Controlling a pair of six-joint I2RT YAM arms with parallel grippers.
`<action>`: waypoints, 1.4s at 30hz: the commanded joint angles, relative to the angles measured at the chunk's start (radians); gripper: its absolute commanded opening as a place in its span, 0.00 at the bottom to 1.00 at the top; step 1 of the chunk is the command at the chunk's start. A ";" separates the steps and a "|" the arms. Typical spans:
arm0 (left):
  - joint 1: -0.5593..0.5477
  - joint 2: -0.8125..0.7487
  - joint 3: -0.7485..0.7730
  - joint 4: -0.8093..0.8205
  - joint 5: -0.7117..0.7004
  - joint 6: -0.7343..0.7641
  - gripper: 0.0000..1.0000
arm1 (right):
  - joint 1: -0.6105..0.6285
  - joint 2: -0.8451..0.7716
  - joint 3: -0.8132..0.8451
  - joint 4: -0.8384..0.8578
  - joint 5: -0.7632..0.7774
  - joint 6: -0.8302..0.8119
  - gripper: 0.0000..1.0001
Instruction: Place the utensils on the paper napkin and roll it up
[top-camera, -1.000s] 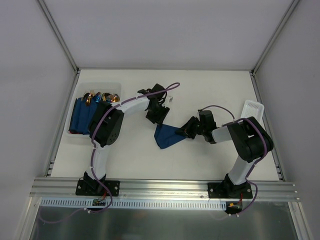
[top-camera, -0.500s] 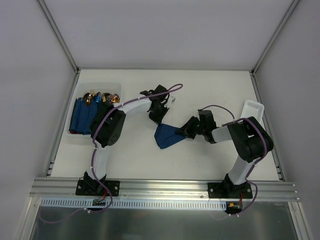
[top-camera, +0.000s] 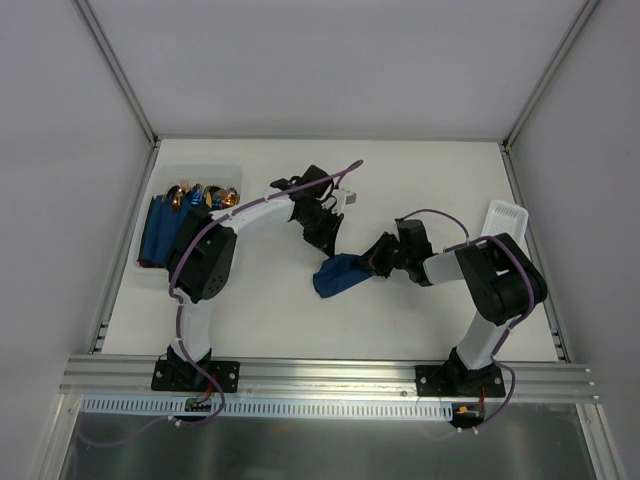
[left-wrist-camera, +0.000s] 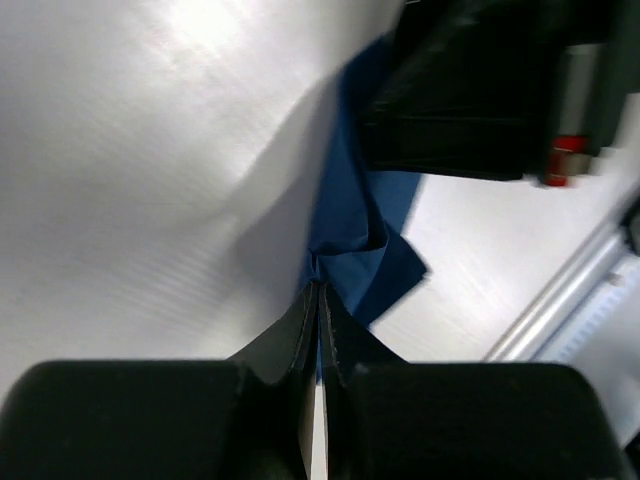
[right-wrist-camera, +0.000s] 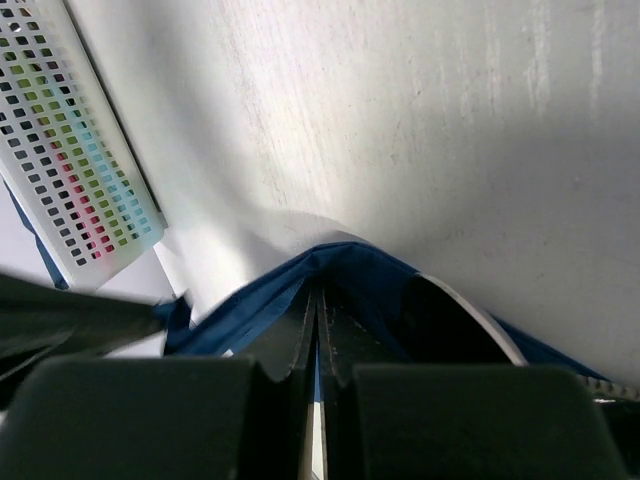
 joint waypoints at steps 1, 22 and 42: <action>-0.001 -0.095 -0.007 -0.007 0.207 -0.046 0.00 | 0.000 0.014 -0.019 -0.163 0.079 -0.063 0.00; -0.032 0.018 -0.181 0.041 0.378 -0.076 0.00 | 0.000 0.000 -0.009 -0.176 0.076 -0.058 0.00; -0.026 0.165 -0.135 0.059 0.138 -0.184 0.00 | 0.013 -0.184 0.125 -0.504 0.093 -0.184 0.15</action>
